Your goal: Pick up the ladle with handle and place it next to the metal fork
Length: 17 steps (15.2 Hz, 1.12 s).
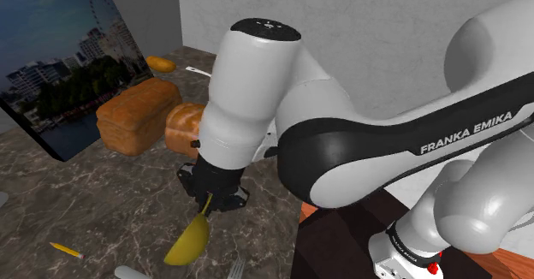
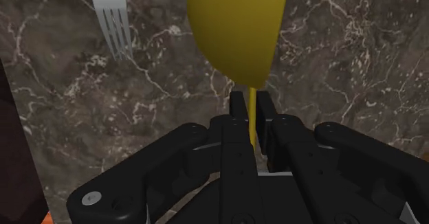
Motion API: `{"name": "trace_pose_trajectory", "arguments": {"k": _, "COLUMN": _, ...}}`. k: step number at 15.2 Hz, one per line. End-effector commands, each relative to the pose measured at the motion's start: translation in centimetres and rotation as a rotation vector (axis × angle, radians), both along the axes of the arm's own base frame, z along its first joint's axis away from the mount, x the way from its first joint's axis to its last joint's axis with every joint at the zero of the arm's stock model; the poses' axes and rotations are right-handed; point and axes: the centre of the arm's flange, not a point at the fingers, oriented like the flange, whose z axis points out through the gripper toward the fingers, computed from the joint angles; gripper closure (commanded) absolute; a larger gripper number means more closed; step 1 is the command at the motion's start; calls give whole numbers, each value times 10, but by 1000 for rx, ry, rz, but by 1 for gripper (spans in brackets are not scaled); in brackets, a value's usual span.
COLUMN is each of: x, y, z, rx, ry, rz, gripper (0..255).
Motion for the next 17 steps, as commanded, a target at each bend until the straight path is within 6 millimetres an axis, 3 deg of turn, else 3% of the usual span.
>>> {"name": "trace_pose_trajectory", "arguments": {"k": 1, "x": -13, "y": 23, "z": -2, "rx": 1, "ry": 0, "rz": -2, "gripper": 255}}
{"name": "trace_pose_trajectory", "arguments": {"k": 17, "x": -110, "y": 209, "z": -1, "rx": 1, "ry": 0, "rz": -2, "gripper": 255}}
